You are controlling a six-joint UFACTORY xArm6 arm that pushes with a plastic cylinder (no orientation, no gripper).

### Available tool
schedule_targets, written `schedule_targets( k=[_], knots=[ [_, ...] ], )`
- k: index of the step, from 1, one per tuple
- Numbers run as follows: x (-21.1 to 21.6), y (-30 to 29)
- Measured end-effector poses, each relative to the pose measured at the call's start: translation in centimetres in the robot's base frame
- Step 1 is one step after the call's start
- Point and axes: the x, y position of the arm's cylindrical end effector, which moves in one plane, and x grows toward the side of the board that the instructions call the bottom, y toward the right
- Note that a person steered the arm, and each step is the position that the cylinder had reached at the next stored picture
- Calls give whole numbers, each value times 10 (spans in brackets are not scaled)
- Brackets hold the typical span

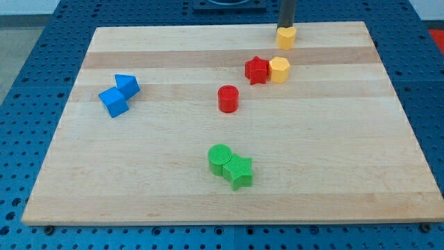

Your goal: Place the yellow heart to the left of the red star

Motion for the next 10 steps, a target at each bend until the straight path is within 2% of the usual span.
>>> schedule_targets(
  k=[1, 4, 7, 10],
  knots=[
    [0, 21],
    [15, 18],
    [39, -42],
    [43, -82]
  ],
)
